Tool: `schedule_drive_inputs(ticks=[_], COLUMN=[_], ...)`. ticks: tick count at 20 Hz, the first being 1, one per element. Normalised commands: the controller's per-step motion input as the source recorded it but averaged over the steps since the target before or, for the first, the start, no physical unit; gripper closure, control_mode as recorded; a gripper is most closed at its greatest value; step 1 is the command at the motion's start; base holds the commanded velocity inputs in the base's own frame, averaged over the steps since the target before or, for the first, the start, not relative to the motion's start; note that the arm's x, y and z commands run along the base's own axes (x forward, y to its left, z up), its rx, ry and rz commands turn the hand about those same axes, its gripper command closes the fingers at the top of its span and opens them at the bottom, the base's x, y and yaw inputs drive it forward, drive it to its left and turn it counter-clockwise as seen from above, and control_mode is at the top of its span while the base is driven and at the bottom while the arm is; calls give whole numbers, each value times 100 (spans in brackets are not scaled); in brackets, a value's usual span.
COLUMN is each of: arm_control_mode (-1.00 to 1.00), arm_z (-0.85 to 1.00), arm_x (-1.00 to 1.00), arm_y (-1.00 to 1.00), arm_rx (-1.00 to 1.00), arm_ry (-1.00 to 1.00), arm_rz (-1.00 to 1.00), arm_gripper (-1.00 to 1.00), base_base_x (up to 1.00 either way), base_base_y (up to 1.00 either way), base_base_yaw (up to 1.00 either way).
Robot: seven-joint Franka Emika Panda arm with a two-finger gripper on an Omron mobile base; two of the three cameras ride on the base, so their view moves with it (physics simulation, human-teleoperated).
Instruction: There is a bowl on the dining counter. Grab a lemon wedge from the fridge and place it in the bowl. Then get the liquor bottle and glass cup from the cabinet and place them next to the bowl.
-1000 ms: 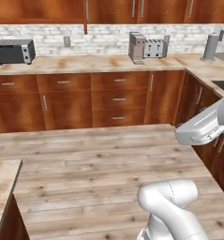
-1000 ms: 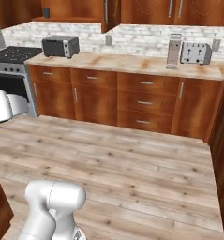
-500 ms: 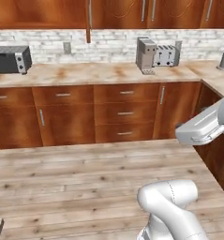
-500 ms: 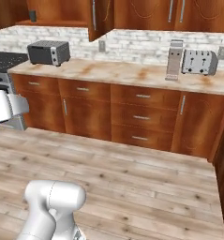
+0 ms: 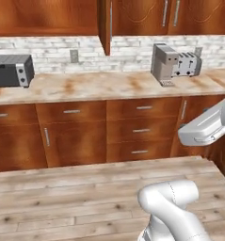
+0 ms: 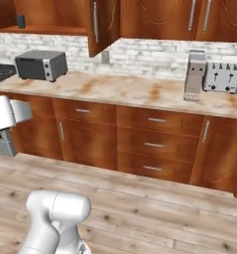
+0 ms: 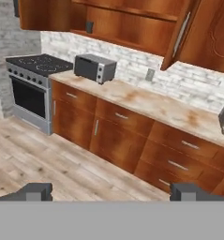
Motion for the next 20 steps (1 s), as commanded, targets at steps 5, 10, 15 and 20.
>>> schedule_drive_inputs(ticks=[5, 10, 15, 20], arm_control_mode=[100, 100, 100, 100], arm_z=[0, 0, 0, 0], arm_x=[0, 0, 0, 0], arm_y=[0, 0, 0, 0], arm_rx=[0, 0, 0, 0], arm_ry=[0, 0, 0, 0], arm_rz=[0, 0, 0, 0], arm_gripper=[-100, -100, -100, -100], base_base_x=[100, 100, 94, 74], base_base_y=[73, 82, 84, 75], base_base_yaw=[-14, -16, -15, -18])
